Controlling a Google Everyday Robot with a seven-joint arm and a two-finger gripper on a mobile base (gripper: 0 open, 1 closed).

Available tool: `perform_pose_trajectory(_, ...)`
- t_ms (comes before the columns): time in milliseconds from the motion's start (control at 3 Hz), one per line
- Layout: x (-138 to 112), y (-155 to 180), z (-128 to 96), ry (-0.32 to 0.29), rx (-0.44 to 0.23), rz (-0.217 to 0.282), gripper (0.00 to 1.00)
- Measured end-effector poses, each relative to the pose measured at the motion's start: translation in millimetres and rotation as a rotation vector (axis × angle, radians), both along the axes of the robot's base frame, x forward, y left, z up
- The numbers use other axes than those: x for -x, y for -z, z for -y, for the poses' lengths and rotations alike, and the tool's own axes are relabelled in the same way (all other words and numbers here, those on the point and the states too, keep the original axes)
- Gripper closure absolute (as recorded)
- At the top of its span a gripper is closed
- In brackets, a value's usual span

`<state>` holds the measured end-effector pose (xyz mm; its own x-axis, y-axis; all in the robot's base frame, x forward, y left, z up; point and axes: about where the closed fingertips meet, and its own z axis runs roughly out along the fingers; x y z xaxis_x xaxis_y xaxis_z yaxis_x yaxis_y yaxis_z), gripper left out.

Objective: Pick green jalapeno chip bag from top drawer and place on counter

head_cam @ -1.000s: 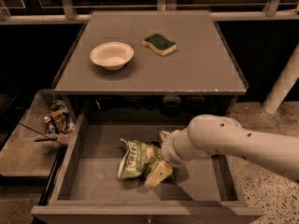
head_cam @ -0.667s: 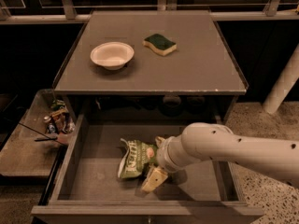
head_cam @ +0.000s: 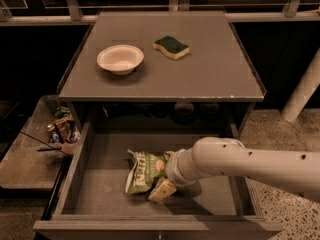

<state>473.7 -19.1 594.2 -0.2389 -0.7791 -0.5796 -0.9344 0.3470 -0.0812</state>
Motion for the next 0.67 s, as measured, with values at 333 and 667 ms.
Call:
perform_pose_trajectory(333,0.0,0.0,0.0,0.000,0.000,0.000,0.41)
perform_pose_trajectory(667,0.0,0.0,0.0,0.000,0.000,0.000,0.66)
